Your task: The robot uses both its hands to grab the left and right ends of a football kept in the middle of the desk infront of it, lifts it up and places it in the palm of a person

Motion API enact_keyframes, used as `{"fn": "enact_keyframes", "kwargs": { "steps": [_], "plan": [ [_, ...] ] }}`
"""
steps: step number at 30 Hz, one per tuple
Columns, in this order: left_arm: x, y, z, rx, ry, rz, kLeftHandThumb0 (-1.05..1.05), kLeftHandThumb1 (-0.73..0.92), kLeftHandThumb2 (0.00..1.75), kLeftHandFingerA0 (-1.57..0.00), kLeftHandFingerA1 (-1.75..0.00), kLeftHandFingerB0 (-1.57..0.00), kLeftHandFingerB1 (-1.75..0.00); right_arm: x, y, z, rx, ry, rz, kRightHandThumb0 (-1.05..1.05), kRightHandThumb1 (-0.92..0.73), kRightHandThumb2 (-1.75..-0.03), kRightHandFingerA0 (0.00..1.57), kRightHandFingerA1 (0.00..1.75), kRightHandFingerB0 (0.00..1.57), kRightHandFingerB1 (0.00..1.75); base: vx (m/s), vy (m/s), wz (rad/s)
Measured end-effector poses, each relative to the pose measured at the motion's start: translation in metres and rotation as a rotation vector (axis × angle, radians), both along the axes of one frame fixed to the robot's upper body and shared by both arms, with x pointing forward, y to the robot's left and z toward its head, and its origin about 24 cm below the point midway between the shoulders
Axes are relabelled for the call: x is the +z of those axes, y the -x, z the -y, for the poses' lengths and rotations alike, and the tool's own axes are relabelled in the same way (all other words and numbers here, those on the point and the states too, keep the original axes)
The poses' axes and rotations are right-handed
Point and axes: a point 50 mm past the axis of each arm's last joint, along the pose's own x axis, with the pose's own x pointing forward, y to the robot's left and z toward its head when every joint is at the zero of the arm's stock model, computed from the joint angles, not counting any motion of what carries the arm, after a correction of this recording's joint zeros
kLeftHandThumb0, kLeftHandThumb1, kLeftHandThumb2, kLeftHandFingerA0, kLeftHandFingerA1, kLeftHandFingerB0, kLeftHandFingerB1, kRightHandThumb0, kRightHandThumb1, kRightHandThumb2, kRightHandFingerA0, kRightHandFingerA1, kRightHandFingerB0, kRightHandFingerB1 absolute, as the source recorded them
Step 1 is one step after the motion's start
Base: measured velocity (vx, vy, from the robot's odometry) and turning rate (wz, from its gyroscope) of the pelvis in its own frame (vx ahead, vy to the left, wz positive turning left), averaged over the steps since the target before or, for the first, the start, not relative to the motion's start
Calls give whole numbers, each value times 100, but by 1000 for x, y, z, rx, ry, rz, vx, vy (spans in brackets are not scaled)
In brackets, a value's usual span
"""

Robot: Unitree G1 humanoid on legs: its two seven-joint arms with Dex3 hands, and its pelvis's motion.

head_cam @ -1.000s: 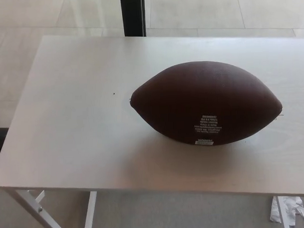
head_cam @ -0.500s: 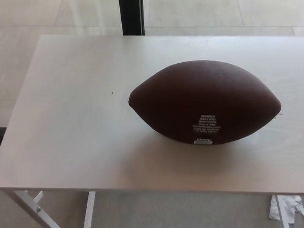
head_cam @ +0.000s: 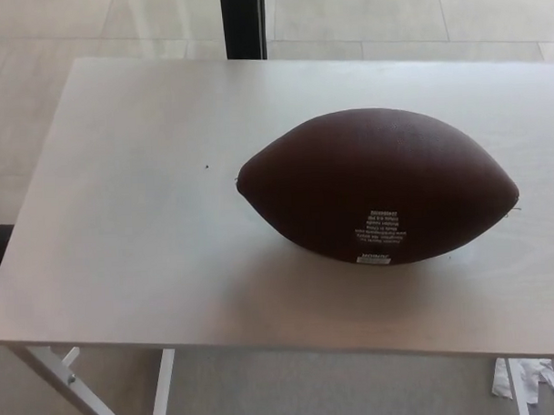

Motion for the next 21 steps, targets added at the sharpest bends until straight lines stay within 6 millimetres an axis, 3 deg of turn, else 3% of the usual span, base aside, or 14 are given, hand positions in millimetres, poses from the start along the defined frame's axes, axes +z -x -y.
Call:
{"fn": "enact_keyframes", "kwargs": {
  "steps": [1,8,13,21],
  "plan": [
    [-1,-5,9,-25,1,-6,-90,92,75,-37,-47,-30,-37,-4,-6,-8,24,-14,-10,-92,-92,-71,49,40,27,29,0,0,0],
    [-22,-37,82,-217,8,-112,-86,92,72,-33,-55,-30,-43,-43,-40,-72,190,-75,-170,-89,-92,-73,41,40,21,29,0,0,0],
    [-43,-44,114,-287,-19,-202,-84,92,79,-43,-54,-35,-41,-59,-46,-91,214,-85,-241,-89,-92,-70,42,42,24,29,0,0,0],
    [-82,-40,138,-344,-56,-335,-87,92,75,-44,-53,-36,-43,-84,-47,-106,221,-94,-337,-91,-92,-74,46,44,32,32,0,0,0]
  ]
}}
